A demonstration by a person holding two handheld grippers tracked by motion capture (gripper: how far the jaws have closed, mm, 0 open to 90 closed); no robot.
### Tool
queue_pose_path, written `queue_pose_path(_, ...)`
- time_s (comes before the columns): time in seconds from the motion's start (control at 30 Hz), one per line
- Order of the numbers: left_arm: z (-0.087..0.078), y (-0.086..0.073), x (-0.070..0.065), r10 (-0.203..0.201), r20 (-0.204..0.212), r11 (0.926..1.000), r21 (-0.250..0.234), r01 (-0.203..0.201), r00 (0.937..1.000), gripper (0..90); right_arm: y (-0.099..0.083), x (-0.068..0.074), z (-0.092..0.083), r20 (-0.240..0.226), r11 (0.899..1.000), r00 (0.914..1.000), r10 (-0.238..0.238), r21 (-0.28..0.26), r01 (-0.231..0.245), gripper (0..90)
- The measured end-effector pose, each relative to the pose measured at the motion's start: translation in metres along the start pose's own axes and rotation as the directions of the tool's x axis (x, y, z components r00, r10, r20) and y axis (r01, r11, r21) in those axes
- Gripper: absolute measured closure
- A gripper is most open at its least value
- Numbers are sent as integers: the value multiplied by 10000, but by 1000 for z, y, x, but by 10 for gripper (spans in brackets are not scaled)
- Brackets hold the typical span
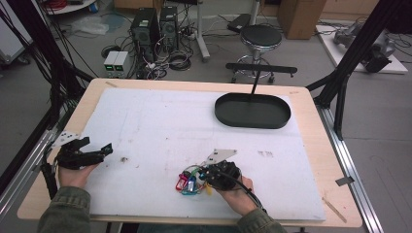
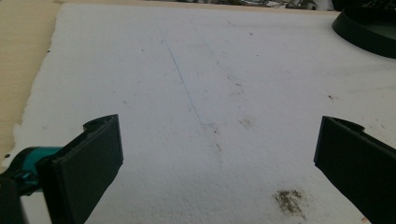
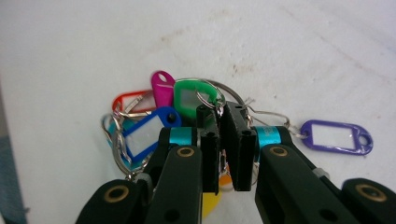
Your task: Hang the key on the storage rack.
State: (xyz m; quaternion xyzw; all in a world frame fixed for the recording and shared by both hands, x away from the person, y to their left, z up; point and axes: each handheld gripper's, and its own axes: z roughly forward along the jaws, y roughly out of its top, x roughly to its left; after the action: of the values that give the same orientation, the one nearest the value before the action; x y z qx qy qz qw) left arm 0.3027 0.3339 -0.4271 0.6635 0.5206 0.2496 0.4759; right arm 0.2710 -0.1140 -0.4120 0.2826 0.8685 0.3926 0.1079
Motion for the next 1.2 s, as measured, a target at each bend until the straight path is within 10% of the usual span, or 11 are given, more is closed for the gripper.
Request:
queue_pose_path(0.43,0,0,0,34,-44,10000,-5,-34,10000,17,10,-14,-32,-516,9837,9938,982,-1460,-1048,850)
queue_pose_path(1.2,1,0,0,81,75,9999,59,-81,9999,17,40,-34,-67,-507,9631,9907,1262,-2329,-1346,849)
